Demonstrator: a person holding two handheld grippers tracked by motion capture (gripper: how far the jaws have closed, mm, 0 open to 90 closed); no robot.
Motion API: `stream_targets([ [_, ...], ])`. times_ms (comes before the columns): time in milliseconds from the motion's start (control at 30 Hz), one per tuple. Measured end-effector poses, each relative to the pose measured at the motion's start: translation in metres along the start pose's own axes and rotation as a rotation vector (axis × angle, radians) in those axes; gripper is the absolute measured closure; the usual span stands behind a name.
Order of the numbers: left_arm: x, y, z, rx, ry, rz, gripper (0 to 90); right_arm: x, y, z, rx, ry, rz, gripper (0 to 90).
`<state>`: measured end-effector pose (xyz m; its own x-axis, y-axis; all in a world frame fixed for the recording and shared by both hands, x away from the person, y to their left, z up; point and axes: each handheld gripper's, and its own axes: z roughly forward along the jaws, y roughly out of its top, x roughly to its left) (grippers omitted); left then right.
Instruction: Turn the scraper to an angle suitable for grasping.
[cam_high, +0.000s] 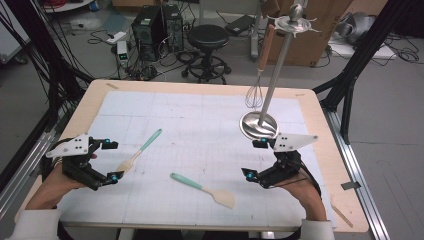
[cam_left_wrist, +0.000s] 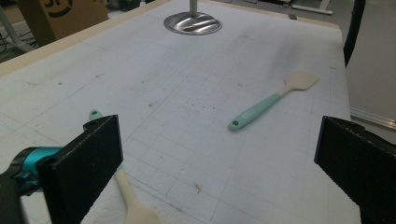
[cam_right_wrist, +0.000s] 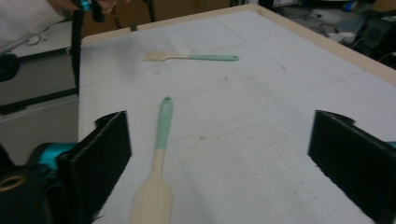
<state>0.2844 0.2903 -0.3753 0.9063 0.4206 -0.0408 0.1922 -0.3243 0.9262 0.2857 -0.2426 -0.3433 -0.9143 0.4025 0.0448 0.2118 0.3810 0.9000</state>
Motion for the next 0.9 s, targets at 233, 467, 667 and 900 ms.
stream_targets([
  [233, -0.001, 0.0, 0.002, 0.002, -0.008, 0.003, 1.7, 0.0, 0.011, 0.006, 0.044, 0.07, -0.019, 26.5],
  [467, 0.0, 0.0, 0.004, 0.011, -0.012, 0.0, 1.6, -0.001, 0.016, 0.021, 0.12, 0.142, -0.019, 42.0],
  [667, 0.005, -0.001, 0.006, 0.008, -0.018, -0.016, 1.7, -0.001, 0.022, 0.037, 0.162, 0.235, -0.028, 57.6],
  [900, 0.006, -0.002, 0.01, 0.025, -0.018, -0.017, 1.7, 0.004, 0.029, 0.061, 0.238, 0.299, -0.059, 71.4],
])
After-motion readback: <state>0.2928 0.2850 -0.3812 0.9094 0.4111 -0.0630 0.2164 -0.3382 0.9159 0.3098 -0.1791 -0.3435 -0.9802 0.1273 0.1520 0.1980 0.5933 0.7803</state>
